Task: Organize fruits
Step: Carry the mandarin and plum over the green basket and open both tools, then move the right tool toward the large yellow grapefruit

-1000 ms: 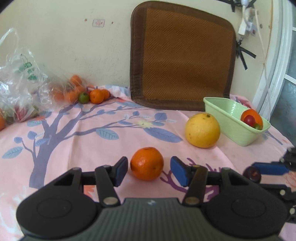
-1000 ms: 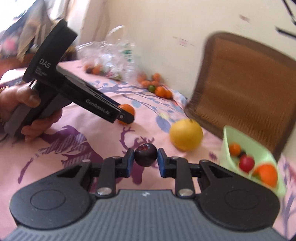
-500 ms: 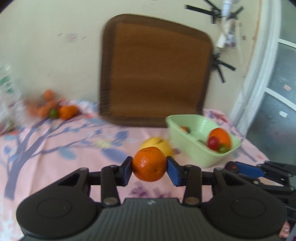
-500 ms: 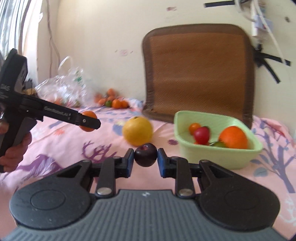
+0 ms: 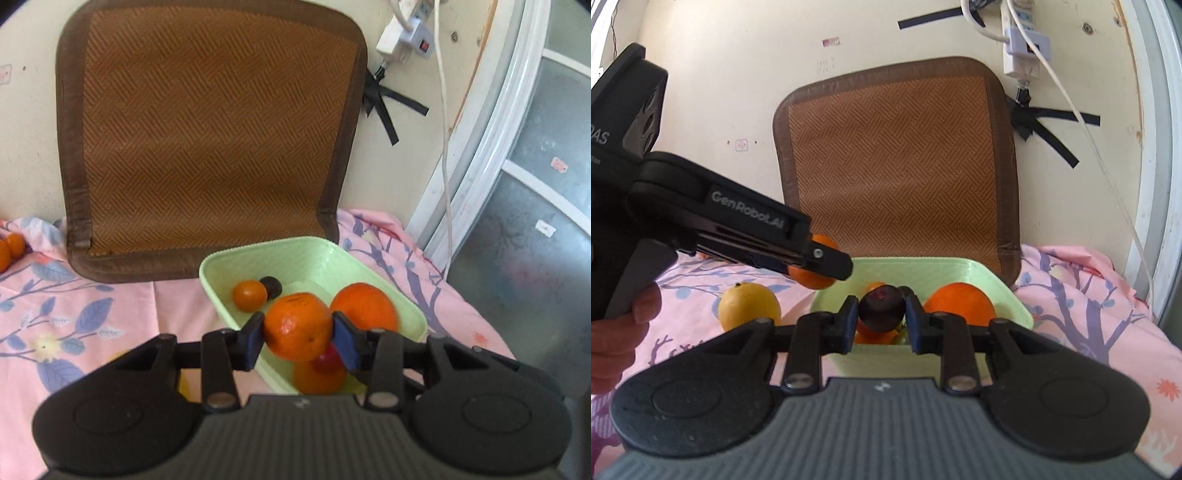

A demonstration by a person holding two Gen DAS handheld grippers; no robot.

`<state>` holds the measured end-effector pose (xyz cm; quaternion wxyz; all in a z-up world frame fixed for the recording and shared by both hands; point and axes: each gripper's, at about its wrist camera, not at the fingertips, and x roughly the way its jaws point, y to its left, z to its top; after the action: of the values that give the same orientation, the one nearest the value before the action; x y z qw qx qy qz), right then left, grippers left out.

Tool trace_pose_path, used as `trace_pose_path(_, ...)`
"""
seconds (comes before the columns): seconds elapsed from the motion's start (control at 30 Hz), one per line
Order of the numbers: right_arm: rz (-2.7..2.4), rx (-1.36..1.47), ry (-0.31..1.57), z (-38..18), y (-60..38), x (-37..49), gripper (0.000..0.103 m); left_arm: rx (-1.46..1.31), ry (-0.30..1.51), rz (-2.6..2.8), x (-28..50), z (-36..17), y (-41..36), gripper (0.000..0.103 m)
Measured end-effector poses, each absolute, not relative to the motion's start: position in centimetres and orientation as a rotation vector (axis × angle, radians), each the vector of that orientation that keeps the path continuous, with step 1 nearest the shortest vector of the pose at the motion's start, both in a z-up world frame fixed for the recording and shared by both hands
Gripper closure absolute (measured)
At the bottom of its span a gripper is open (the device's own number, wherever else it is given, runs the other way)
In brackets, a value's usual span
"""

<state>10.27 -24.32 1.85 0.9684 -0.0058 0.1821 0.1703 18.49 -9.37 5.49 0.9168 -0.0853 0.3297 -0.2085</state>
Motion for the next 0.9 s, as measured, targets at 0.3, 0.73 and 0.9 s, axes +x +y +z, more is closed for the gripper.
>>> trace_pose_path(0.3, 0.347, -0.052, 0.369, 1.2, -22.9, 11.8, 0.072, -0.203, 0.678, -0.396, 19.4, 5.4, -9.1, 0.053)
trace_pose_path(0.73, 0.329, 0.070, 0.312, 1.6, -24.9, 10.0, 0.060, -0.253, 0.580, -0.291, 13.7, 7.3, -4.1, 0.053)
trace_pose_path(0.9, 0.337, 0.083, 0.337, 2.2, -24.4, 7.9, 0.060, -0.147, 0.574, -0.174, 8.9, 6.2, -2.7, 0.053)
